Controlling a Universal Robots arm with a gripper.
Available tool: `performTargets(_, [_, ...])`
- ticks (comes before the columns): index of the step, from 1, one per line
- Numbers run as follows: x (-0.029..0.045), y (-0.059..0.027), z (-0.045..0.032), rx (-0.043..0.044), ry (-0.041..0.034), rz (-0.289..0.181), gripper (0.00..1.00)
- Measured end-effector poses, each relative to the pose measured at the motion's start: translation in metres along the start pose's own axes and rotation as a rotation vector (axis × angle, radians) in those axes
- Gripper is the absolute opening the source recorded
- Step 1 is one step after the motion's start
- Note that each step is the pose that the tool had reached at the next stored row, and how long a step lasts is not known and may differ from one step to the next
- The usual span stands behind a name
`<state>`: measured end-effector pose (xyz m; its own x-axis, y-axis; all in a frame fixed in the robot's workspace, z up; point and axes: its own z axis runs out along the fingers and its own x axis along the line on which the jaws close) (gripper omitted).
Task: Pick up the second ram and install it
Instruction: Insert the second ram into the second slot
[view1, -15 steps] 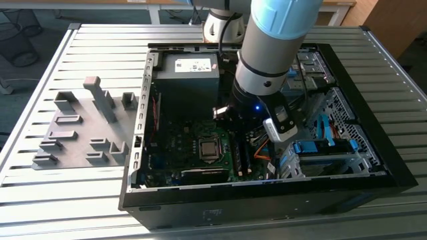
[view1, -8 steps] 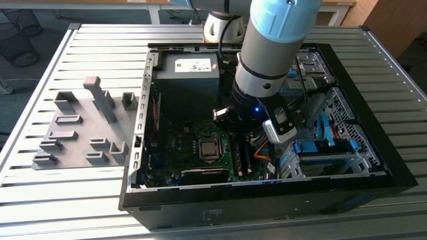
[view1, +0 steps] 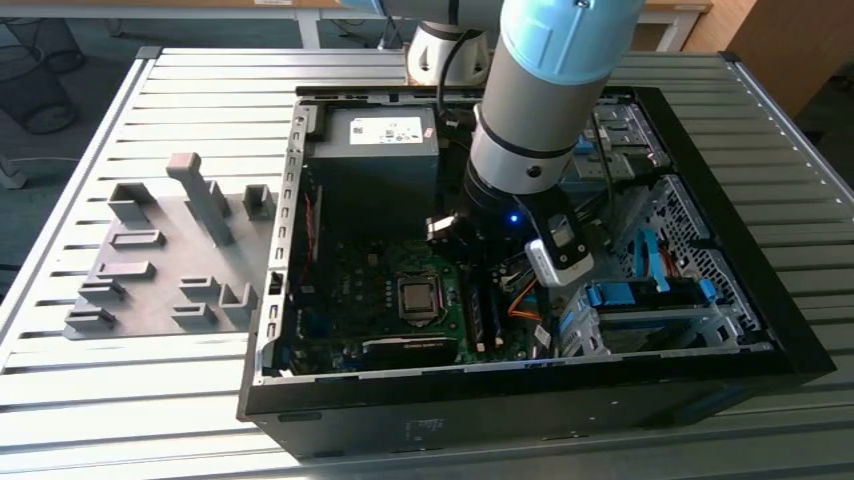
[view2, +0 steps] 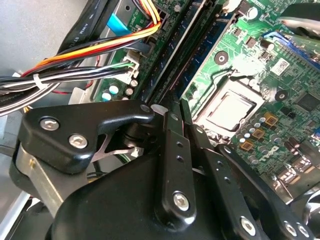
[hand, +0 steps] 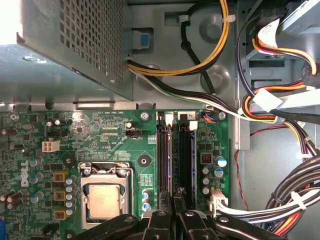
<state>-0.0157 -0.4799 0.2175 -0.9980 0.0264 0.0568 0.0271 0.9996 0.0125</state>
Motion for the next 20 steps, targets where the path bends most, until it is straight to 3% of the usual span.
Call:
performTargets(10, [0.0006, 0.0001, -0.0119, -0.0001, 0.0001, 0.001, 0.13])
performTargets(20, [0.0007, 0.0002, -0.0129, 0.0007, -0.0002, 0.022, 0.13])
